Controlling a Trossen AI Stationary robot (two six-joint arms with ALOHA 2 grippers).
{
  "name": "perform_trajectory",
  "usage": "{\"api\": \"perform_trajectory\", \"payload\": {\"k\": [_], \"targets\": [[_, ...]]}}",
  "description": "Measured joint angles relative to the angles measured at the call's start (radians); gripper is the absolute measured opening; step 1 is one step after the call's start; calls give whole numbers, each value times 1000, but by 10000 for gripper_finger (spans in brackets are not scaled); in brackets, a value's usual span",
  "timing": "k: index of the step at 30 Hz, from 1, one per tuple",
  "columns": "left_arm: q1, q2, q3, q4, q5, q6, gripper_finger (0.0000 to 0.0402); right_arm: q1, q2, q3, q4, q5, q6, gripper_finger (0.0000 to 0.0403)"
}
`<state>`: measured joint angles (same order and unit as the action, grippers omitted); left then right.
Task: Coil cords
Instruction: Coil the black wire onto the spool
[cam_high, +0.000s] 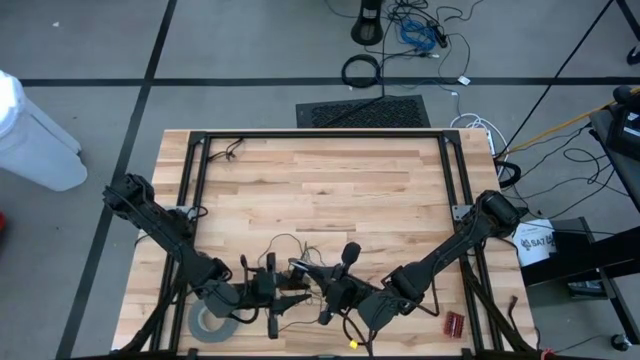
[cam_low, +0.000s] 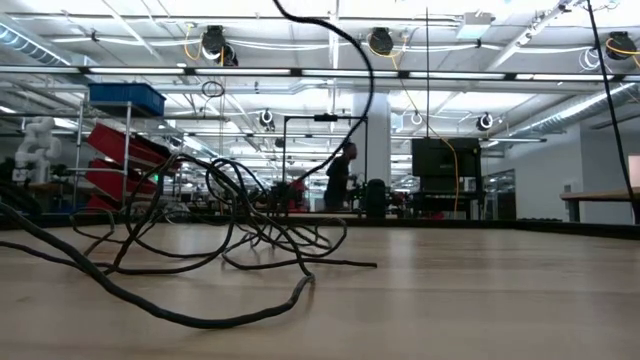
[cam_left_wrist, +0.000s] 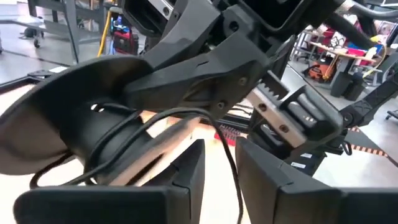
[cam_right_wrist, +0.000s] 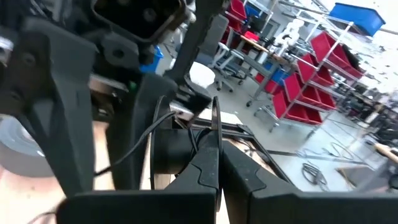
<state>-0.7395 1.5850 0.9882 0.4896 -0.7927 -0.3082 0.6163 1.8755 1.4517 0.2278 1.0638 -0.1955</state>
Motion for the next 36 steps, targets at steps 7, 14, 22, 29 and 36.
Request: {"api": "perform_trajectory", "payload": {"k": [7, 14, 22, 29, 36], "targets": [[0, 0, 0, 1, 0, -18, 98, 1, -3, 0, 66, -20, -7, 0], [-2, 29, 0, 10, 18, -26, 98, 1, -4, 0, 124, -69, -7, 0], [0, 49, 0, 30, 19, -25, 98, 13, -17, 0, 142, -80, -11, 0], [-14, 49, 0, 81, 24, -18, 98, 17, -19, 0, 134, -71, -26, 0], [-40, 43, 0, 81, 25, 10, 98, 27, -34, -1, 129, -68, -33, 0]]}}
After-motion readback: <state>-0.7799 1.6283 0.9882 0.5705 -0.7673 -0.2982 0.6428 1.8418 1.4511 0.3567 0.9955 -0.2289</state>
